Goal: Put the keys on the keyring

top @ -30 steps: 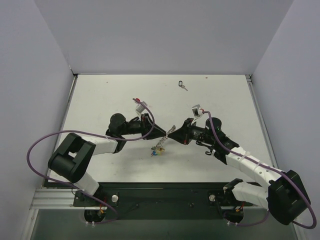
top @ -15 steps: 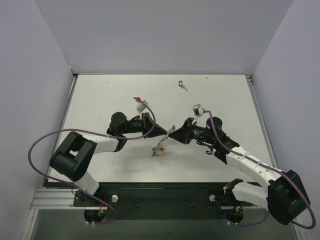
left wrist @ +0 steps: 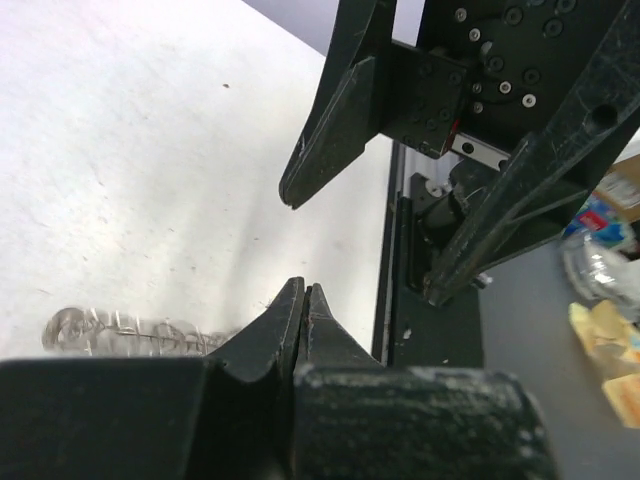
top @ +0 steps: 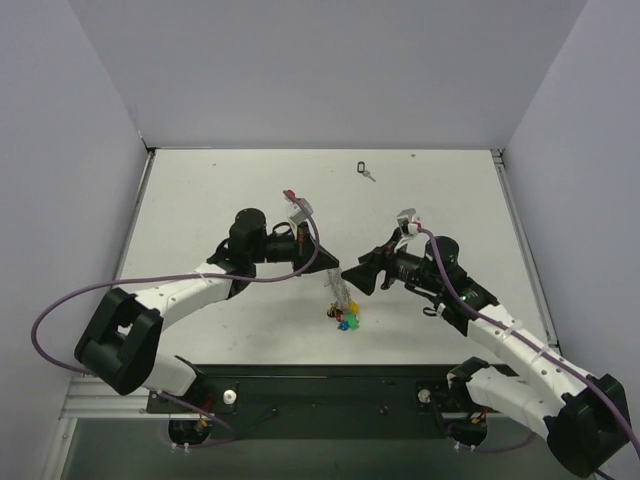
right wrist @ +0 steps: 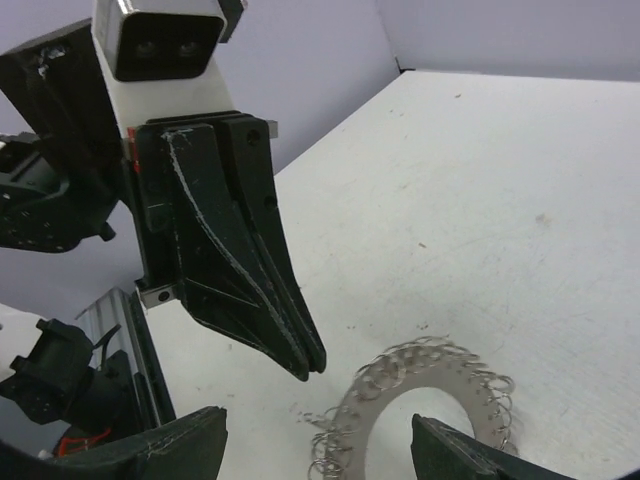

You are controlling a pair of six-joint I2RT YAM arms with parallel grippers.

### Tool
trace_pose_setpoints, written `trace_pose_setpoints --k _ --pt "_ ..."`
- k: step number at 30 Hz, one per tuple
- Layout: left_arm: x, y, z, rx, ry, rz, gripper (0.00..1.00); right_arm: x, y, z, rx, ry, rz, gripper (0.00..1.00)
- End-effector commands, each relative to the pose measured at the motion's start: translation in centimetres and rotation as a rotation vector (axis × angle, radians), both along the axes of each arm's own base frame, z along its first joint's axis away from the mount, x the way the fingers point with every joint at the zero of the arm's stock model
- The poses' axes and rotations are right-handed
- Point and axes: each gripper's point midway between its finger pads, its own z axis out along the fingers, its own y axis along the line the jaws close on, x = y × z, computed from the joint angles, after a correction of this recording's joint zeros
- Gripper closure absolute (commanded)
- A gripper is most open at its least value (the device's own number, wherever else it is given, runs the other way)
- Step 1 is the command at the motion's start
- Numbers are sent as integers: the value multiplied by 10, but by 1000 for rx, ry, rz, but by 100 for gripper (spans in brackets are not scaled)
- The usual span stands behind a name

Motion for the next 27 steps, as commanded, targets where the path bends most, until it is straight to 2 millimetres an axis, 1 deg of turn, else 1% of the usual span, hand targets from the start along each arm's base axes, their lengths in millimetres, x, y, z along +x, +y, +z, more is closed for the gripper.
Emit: trace_pose_setpoints --k 1,2,5,7,9,11,12,14,15,16,18,19,20,21,22,23,24,25,26,27 --pt "4 4 8 117 -117 39 100 8 -14 21 -47 -119 -34 26" --pt "4 5 9 128 -130 41 100 7 -14 25 -50 -129 -29 26" --pt "3 6 10 171 -149 49 100 4 -14 29 -63 -144 -4 26" --pt "3 8 10 182 -151 61 100 3 -15 28 -67 -140 2 26" --pt "3 11 5 193 -143 73 100 2 -13 26 -70 -135 13 26" --pt "4 13 0 199 -123 96 100 0 -11 21 -74 -118 33 26" --pt "3 15 -8 211 -102 106 100 0 -10 19 -76 -109 40 26" --pt "7 19 -10 196 -76 136 100 -2 -7 9 -95 -73 65 27" --pt "6 24 -22 205 -41 153 100 -2 -6 7 -100 -61 71 27" --pt "13 30 -20 184 -20 197 100 -2 -5 1 -111 -41 78 27" --pt "15 40 -32 180 17 237 100 -2 -4 -5 -129 -17 76 26" --pt "22 50 -35 180 44 294 100 -1 -3 -10 -140 0 73 25" --pt "25 55 -39 185 59 325 99 1 -6 -17 -163 27 53 24" --pt "29 63 -46 199 71 378 96 2 -6 -20 -172 44 45 24" --pt "32 68 -49 201 96 414 88 4 -5 -23 -181 62 39 22" --pt "37 76 -51 203 108 448 83 5 -7 -30 -205 89 14 21" --pt "39 81 -51 207 120 482 73 5 -6 -36 -215 113 12 20" --pt "38 85 -56 216 129 500 55 2 -6 -44 -226 125 15 16" --pt "38 89 -58 221 131 520 46 2 -6 -52 -251 126 -11 15" --pt "39 96 -57 230 133 564 39 3 -7 -58 -267 136 -32 15"
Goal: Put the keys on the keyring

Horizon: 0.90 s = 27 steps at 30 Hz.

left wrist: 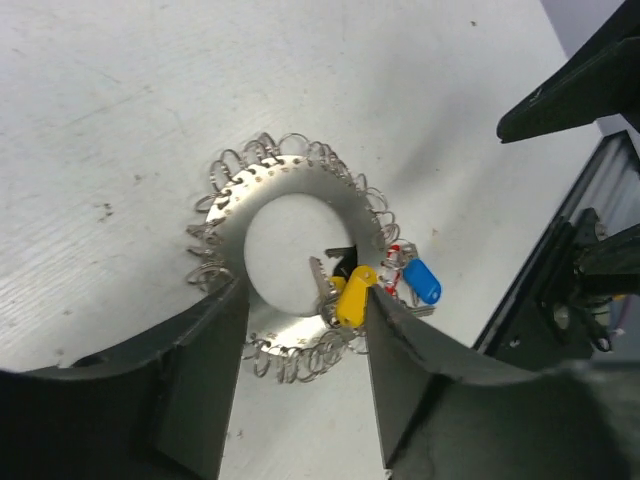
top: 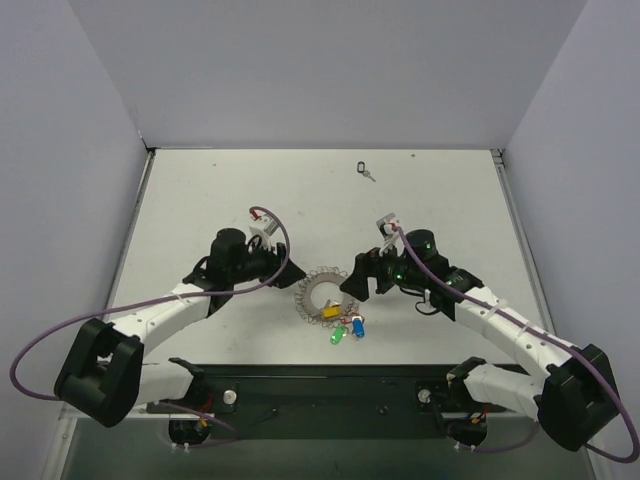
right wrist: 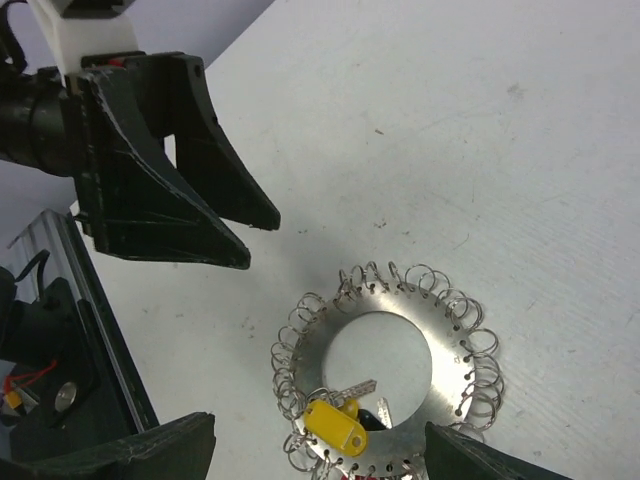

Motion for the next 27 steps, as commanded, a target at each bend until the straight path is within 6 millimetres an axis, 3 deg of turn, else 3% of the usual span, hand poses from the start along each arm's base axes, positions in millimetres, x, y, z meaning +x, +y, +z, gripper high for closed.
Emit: trace_pose_setpoints --k 1,3,9,12,17,22,27 --pt "15 21 17 -9 -46 176 29 6 1 -10 -60 -3 -70 14" --pt "14 32 16 13 -30 230 23 9 -3 -18 -131 25 -131 13" --pt "19 63 3 13 -18 416 5 21 5 -11 -193 15 -142 10" --pt "19 64 2 0 14 402 5 21 5 -16 -233 40 -150 10" --pt "12 61 -8 52 61 344 6 16 26 -29 -278 82 -89 10" --pt "-11 56 -29 69 119 250 9 4 43 -48 -324 141 10 14" --pt "-26 48 -27 -4 162 214 12 -8 56 -57 -311 146 141 16"
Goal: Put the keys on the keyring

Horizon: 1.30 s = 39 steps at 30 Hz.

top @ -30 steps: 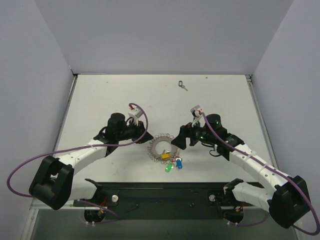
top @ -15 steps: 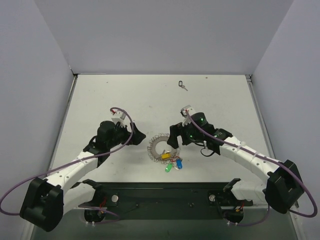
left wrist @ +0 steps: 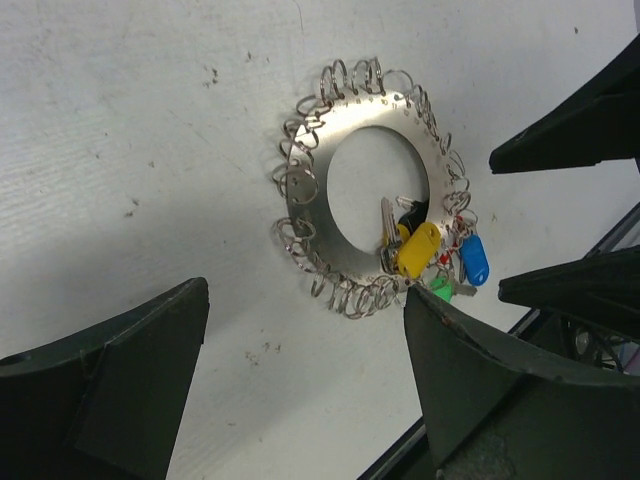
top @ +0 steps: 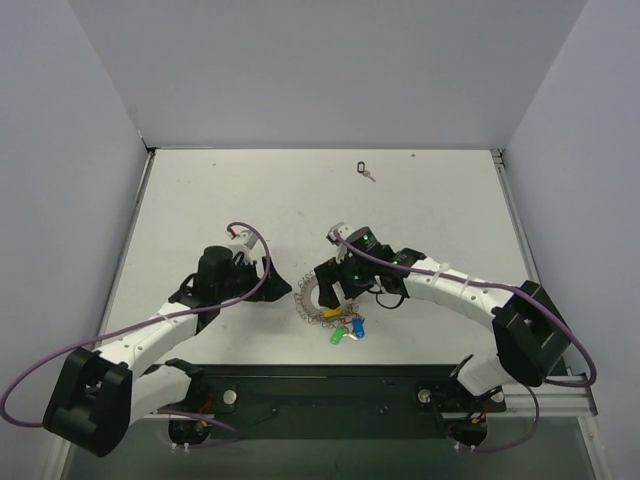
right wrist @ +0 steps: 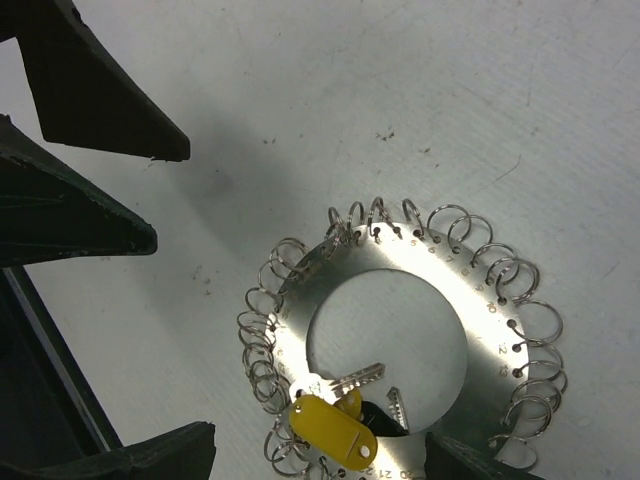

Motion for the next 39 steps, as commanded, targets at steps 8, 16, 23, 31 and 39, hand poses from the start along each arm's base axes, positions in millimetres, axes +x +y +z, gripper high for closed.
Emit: trace_pose_setpoints --k 8,16,23,31,39 --pt "-20 -12 -25 -97 99 -38 20 6 28 5 49 6 131 22" --pt "-3 -24 -28 -123 101 -53 40 20 46 7 60 7 149 47" --pt "-10 -42 -35 -159 172 -128 51 19 41 -2 27 30 122 50" --pt "-25 -45 -41 -96 141 -122 51 15 31 -7 6 40 90 50" --pt "-42 -54 -47 12 115 -165 55 15 27 -5 6 26 81 50"
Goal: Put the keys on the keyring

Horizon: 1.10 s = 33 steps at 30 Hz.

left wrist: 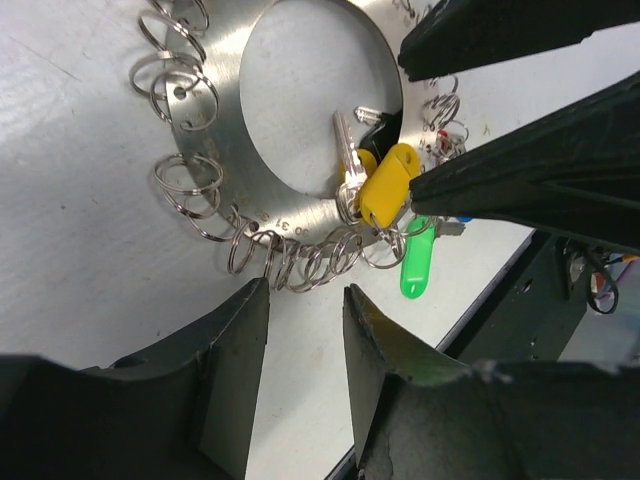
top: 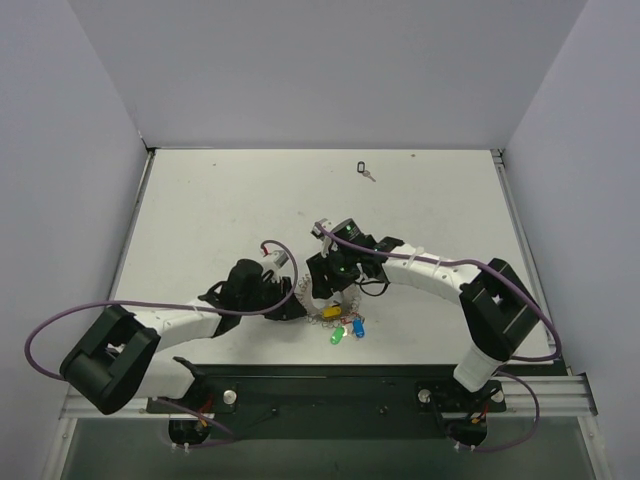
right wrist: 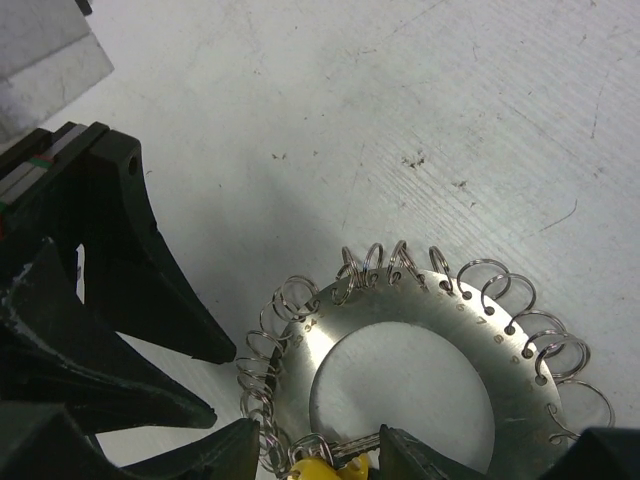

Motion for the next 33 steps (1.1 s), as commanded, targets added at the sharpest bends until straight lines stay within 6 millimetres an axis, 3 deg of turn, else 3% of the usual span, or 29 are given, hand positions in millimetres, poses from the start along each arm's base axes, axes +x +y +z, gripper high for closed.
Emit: trace_pose_setpoints --k 1,17,19,23,24,28,33 --pt "5 -2 3 40 -53 11 55 2 -4 13 11 -31 -15 50" --pt "9 -11 -17 93 -79 -14 49 1 -11 19 16 -55 -26 50" --pt "12 -10 -19 105 -93 -12 53 2 -12 19 16 -59 -28 50" --pt "14 -14 -15 87 -124 -32 72 2 -14 21 27 -59 -35 50" --pt "16 -16 -13 83 -132 -34 81 2 -15 21 33 -57 -38 50" --pt "19 -21 -3 57 -172 -62 100 4 -19 28 64 -59 -55 50" --pt "18 -27 19 3 -232 -90 100 4 -23 40 129 -63 -43 50"
